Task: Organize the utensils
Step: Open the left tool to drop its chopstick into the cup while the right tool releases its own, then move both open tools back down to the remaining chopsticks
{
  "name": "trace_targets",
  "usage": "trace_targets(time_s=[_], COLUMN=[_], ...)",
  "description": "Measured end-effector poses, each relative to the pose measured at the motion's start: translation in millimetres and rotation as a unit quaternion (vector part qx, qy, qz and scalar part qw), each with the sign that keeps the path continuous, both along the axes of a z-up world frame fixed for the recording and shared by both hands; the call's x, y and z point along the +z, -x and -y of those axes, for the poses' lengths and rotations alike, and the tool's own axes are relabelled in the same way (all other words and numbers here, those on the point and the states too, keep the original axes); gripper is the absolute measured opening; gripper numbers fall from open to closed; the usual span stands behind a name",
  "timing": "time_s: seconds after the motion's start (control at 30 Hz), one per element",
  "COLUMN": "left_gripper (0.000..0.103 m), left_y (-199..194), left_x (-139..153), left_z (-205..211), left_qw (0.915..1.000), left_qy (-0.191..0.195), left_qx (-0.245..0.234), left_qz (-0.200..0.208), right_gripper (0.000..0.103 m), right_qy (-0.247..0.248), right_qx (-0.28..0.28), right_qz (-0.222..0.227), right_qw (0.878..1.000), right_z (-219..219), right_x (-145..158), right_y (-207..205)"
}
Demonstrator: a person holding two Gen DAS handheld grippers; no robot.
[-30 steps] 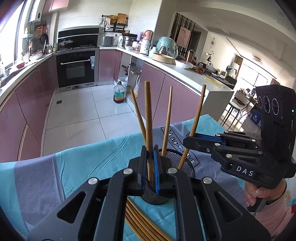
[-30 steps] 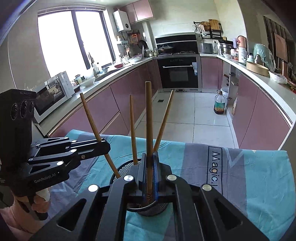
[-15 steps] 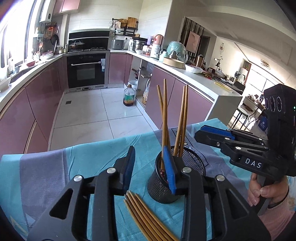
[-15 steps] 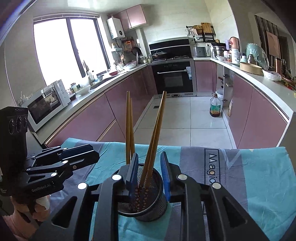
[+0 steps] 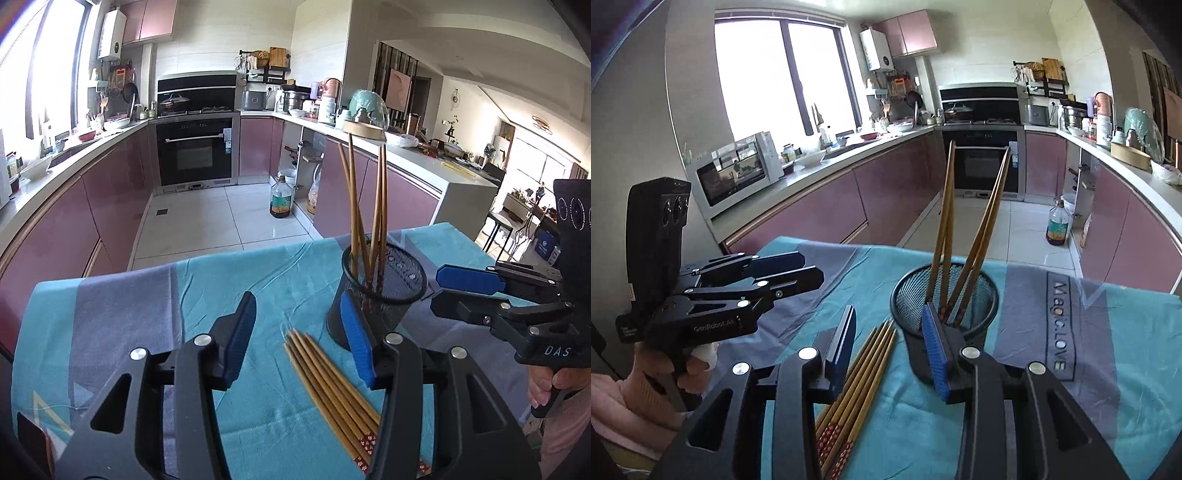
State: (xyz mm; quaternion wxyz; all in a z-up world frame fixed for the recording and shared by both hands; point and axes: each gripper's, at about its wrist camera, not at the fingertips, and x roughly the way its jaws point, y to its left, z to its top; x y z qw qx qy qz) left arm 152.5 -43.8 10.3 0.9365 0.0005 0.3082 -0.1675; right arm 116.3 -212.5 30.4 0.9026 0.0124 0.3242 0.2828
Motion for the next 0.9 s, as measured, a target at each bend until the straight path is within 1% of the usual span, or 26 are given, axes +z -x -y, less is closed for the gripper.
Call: trace_targets(time_s=[0.1,0.2,0.27,0.33,0.43,0.6,0.9], left_gripper=[0.048,0.048,0.048,0.048,0.048,0.048,0.048], left_y=[9,14,16,20,26,28,26], left_x=[-22,-49,-64,-78,-91,-104,-108], left_z=[-6,-9,-9,-6,-4,6,15], left_qw=[0.9996,0.9981,0.9965,0.9953,0.9939,0.9915,0.9901], left_qy=[-0.004,-0.014,-0.012,-0.014,-0.019,-0.024,-0.028], left_qx=[0.001,0.008,0.01,0.009,0.004,-0.004,-0.014], left_qz=[-0.029,-0.059,-0.082,-0.095,-0.108,-0.128,-0.137], right_gripper=[0.035,0.035,0.035,0.035,0.035,0.035,0.035], right_qy=[0.015,0.019,0.023,0.034,0.036,0.041,0.051], right_qx=[0.008,0.012,0.011,0.007,0.004,-0.005,-0.01], right_qz=[-0.031,-0.069,-0.088,-0.096,-0.104,-0.107,-0.109], right_qw=[0.999,0.997,0.996,0.995,0.994,0.993,0.993], right_z=[-10,-18,-23,-28,-31,-32,-36], right_x=[-25,-49,-62,-69,-75,-81,-92], right_y=[4,4,4,5,7,9,10])
